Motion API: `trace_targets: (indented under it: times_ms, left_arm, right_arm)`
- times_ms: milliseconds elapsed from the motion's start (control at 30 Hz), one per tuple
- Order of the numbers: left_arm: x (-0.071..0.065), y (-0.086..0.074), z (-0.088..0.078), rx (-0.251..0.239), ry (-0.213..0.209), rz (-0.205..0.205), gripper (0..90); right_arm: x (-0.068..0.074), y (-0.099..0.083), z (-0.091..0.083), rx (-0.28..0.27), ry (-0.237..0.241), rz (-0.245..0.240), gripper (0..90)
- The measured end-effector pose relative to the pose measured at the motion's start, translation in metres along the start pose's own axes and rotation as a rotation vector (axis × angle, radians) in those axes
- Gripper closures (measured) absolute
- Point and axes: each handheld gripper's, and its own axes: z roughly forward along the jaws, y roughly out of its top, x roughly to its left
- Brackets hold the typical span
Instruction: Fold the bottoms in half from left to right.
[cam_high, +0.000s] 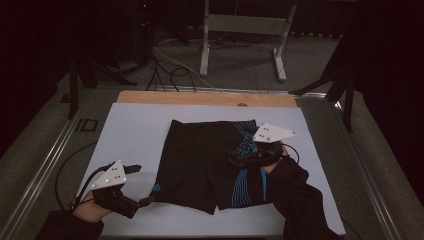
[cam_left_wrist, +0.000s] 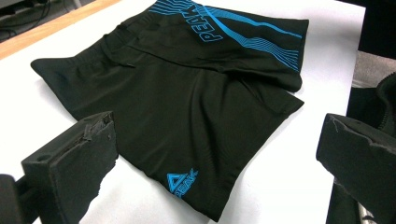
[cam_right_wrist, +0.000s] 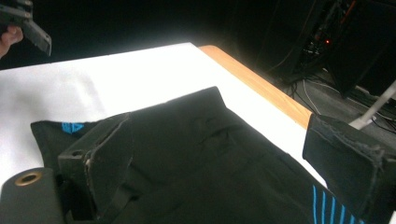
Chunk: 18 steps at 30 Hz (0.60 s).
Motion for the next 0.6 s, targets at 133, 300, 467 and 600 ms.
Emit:
trace_targets:
  times_ms: [133,300,467,600]
  left_arm:
    - [0.0,0.0,0.002,0.01,0.011,-0.001,0.4]
    - [0.0,-0.002,0.005,0.017,0.028,-0.006,0.4]
    - [0.0,-0.004,0.007,0.018,0.043,-0.018,0.4]
    - [0.0,-0.004,0.008,0.019,0.063,-0.029,0.4]
  right_arm:
    - [-0.001,0.008,0.013,0.001,-0.002,-0.012,9.1]
    - [0.0,0.014,0.033,-0.011,0.005,-0.011,9.1]
    - [0.001,0.016,0.046,-0.013,0.001,-0.019,9.1]
    - [0.004,0.018,0.057,-0.011,-0.003,-0.01,9.0]
